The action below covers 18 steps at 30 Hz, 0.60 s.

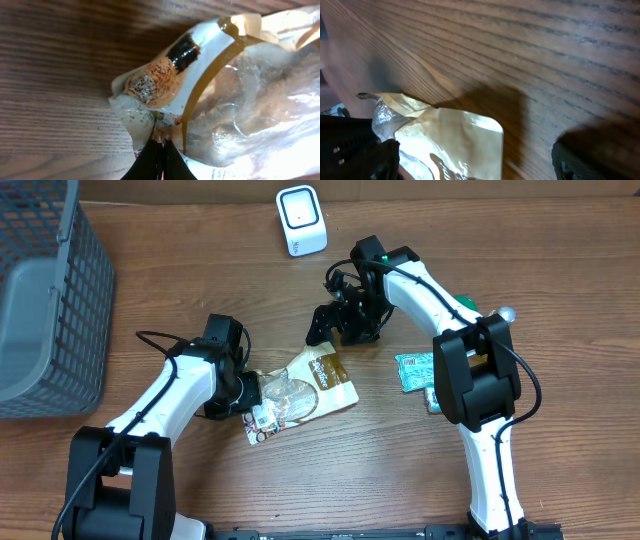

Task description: Scan the item barcode

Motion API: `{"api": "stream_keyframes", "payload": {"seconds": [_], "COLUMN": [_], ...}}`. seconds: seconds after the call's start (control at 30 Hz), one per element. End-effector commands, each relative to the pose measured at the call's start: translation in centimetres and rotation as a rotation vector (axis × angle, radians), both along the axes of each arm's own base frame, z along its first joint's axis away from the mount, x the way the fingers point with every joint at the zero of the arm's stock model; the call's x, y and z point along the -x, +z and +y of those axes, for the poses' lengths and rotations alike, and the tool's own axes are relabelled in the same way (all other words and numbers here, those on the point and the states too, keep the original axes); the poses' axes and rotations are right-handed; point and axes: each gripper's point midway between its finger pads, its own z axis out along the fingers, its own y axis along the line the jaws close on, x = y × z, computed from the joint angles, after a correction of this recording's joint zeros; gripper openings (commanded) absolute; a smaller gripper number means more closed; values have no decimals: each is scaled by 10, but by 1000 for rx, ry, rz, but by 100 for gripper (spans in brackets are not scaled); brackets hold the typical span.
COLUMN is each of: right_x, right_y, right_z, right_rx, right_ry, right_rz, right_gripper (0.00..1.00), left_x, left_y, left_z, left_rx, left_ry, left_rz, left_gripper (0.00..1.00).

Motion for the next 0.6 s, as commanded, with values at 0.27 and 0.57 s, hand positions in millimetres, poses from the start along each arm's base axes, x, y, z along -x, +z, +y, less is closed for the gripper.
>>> {"api": "stream_keyframes", "payload": {"seconds": [0.27,0.57], "right_x": [38,41], "right_y": [-33,-34], "right_z": [22,28], "right_rx": [58,61], "right_ry": [109,125], "right_rz": [60,49], "right_gripper": [96,96], "left_x": [-2,-4], "left_y": [-6,-6], "left_z": [17,18], "left_rx": [-104,-113], "left_ry": [19,21], "left_rz": [-16,-25], "left_gripper": [10,10]}}
